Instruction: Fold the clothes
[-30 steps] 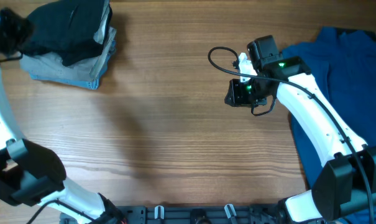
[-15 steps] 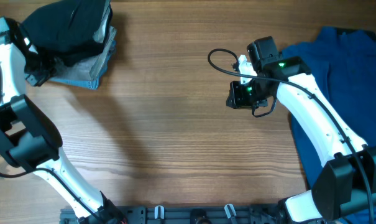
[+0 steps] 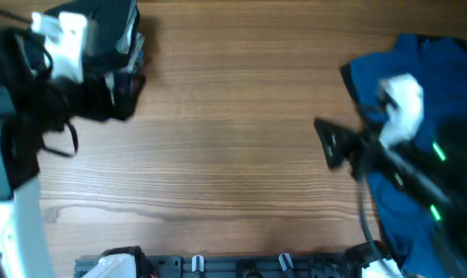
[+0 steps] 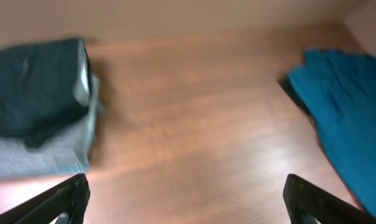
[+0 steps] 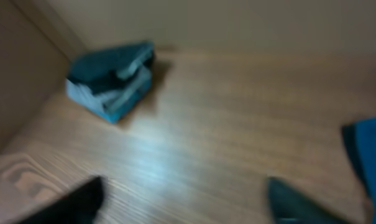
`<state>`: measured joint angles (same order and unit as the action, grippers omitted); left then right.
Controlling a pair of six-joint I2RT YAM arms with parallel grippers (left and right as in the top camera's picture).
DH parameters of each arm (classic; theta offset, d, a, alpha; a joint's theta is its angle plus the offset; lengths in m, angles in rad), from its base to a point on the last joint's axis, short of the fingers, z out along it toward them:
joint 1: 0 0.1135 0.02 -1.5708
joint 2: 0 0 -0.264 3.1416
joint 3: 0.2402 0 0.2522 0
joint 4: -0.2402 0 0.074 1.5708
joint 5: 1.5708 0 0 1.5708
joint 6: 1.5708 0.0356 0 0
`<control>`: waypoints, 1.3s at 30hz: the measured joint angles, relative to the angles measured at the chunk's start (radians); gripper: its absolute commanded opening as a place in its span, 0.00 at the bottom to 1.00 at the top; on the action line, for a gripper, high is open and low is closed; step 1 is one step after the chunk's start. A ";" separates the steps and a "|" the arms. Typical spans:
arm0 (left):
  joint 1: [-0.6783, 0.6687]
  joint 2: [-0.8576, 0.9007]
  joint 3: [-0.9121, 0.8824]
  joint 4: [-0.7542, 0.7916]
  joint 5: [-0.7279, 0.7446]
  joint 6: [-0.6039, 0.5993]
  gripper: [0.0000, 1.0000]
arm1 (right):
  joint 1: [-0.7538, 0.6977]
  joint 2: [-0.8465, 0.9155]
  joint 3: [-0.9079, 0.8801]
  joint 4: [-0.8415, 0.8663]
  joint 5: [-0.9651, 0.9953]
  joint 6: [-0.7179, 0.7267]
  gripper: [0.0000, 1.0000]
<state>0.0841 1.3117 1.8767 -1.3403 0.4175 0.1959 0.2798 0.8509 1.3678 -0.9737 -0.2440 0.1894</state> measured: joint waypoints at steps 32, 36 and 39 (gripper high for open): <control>-0.037 -0.048 -0.008 -0.073 -0.168 -0.221 1.00 | -0.158 -0.635 -0.681 0.280 -0.018 -0.452 1.00; -0.037 -0.048 -0.008 -0.073 -0.170 -0.221 1.00 | -0.158 -0.768 -0.968 0.494 -0.036 -0.447 1.00; -0.037 -0.048 -0.008 -0.072 -0.171 -0.221 1.00 | -0.158 -0.825 -1.140 0.713 -0.044 -0.431 1.00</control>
<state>0.0467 1.2640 1.8683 -1.4128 0.2470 -0.0254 0.1223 0.0257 0.2279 -0.2607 -0.2878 -0.2413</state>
